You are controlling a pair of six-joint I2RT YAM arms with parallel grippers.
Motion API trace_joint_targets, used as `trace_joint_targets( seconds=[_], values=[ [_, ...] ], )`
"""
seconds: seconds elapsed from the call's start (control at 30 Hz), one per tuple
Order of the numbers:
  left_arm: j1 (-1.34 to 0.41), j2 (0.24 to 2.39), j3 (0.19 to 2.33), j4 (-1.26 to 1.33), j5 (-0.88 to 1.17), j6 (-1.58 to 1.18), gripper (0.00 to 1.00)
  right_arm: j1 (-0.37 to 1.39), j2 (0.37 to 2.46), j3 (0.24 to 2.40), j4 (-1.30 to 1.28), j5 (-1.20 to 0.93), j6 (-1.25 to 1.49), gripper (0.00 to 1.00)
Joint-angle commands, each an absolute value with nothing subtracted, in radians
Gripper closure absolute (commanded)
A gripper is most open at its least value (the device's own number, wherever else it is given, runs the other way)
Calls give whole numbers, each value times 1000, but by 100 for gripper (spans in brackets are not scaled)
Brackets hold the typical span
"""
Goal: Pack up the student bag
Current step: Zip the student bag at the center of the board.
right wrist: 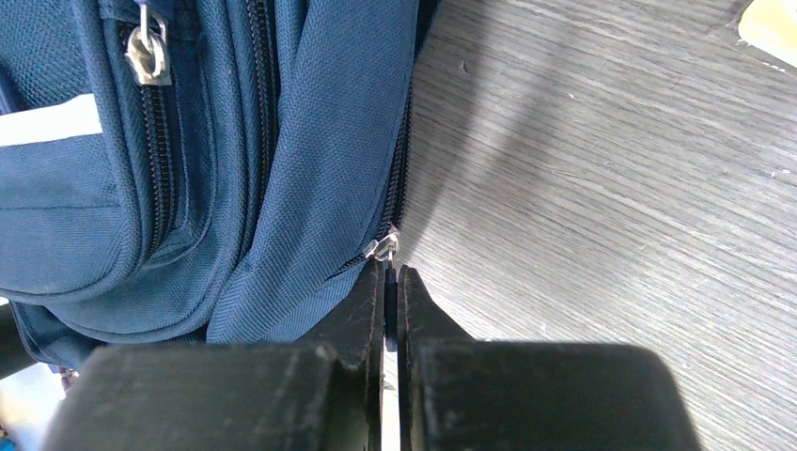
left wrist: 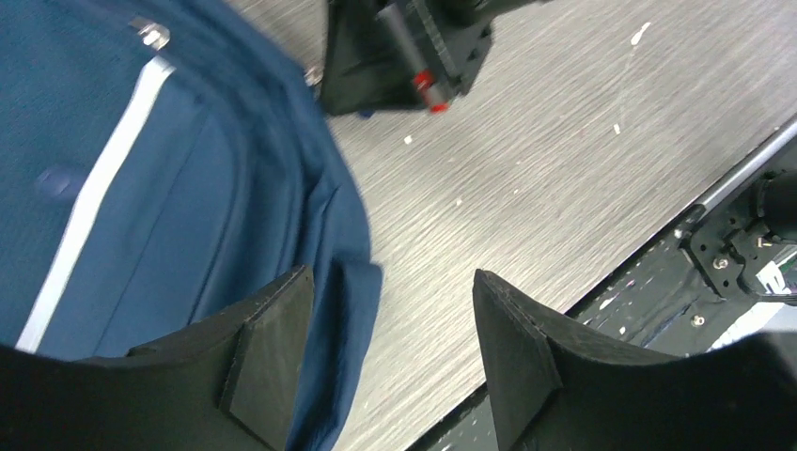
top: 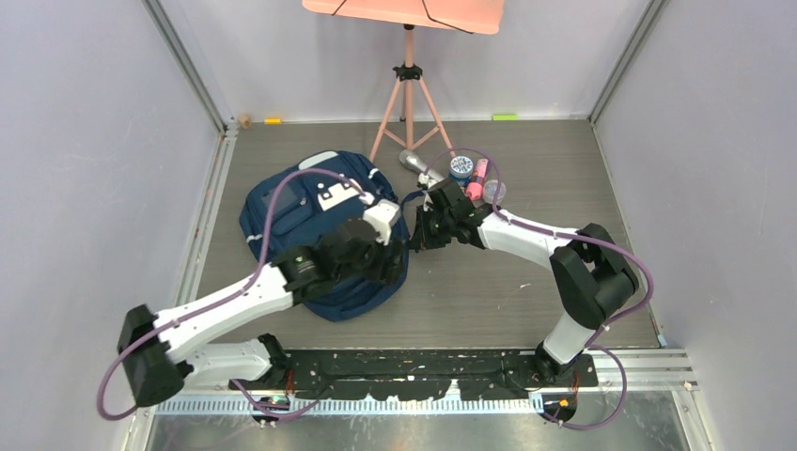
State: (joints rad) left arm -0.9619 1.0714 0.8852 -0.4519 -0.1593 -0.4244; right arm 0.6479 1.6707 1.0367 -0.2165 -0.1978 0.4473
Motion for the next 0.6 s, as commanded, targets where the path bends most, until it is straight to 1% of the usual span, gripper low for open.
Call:
trace_joint_targets(
  seconds=[0.0,0.1,0.2,0.3,0.33,0.37,0.43,0.47,0.5,0.53,0.57],
  values=[
    [-962,1187,939,-238,-60,-329,35,641,1612,1026,-194,-201,457,100],
    [-962,1262,946,-211,-146,-315,37,641,1593,1016,-194,-197,454,100],
    [-963,1310,942,-201,-241,-285,37,641,1572,1004,-190,-196,454,100],
    [-963,1341,920,-161,-284,-252,38,641,1564,991,-183,-194,457,100],
    [-963,1348,911,-146,-291,-240,40,641,1563,989,-181,-193,457,100],
    [-963,1357,903,-135,-297,-230,45,641,1563,988,-182,-191,458,100],
    [-963,1373,894,-133,-310,-218,57,641,1562,987,-184,-186,459,100],
    [-963,1378,892,-139,-313,-216,66,640,1560,987,-184,-181,459,100],
    [-963,1381,889,-149,-315,-217,76,641,1557,986,-187,-178,457,100],
    [-964,1376,884,-161,-316,-220,88,642,1555,988,-189,-171,455,100],
    [-965,1368,878,-173,-315,-227,97,641,1555,990,-198,-166,447,99]
  ],
)
